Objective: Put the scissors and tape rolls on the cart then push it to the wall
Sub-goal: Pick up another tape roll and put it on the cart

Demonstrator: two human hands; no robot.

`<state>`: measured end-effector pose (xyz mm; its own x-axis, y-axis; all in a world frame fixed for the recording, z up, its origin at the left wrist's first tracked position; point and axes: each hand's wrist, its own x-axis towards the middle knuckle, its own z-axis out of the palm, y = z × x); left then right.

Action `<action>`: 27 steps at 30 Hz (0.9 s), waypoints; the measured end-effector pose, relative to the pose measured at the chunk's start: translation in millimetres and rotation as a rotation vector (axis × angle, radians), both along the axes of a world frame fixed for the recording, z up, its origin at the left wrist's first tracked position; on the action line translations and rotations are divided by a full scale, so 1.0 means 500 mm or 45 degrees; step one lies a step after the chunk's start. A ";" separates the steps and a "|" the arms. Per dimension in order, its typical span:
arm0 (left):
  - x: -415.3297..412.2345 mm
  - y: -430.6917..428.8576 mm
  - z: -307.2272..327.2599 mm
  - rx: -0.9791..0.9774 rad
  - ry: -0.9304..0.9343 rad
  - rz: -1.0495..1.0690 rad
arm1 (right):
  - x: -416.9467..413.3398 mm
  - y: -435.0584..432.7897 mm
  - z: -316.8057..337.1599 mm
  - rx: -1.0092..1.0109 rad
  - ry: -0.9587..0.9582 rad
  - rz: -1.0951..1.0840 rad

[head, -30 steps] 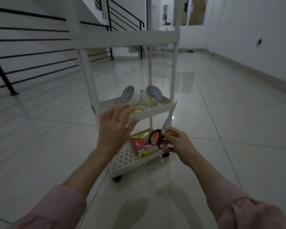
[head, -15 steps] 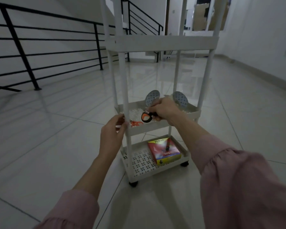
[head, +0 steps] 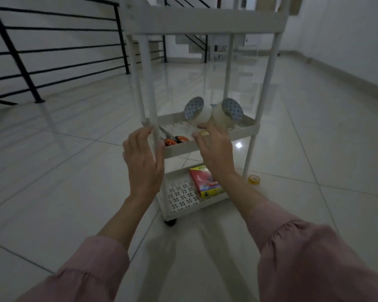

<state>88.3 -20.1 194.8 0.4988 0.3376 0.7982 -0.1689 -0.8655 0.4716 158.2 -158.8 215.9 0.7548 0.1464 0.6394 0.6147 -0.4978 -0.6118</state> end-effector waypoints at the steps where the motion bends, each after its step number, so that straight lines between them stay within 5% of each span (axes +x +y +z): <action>1: 0.002 -0.020 -0.008 0.120 -0.003 -0.007 | -0.010 -0.024 -0.017 0.004 -0.056 -0.023; 6: 0.038 -0.174 -0.084 0.578 0.206 -0.270 | -0.006 -0.232 -0.190 -0.122 0.231 -0.259; 12: 0.138 -0.340 -0.264 0.588 0.985 -0.734 | 0.059 -0.433 -0.376 -0.346 0.678 -0.322; 21: 0.296 -0.479 -0.432 0.603 1.615 -0.589 | 0.261 -0.479 -0.489 -0.327 0.852 -0.097; 27: 0.333 -0.480 -0.451 0.763 1.740 -0.555 | 0.351 -0.451 -0.530 -0.435 0.806 -0.042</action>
<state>254.9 -259.9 -30.9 0.9051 -0.2126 -0.3682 -0.1942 -0.9771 0.0869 333.8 -384.5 -49.0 0.9731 0.2304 0.0001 0.1747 -0.7374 -0.6525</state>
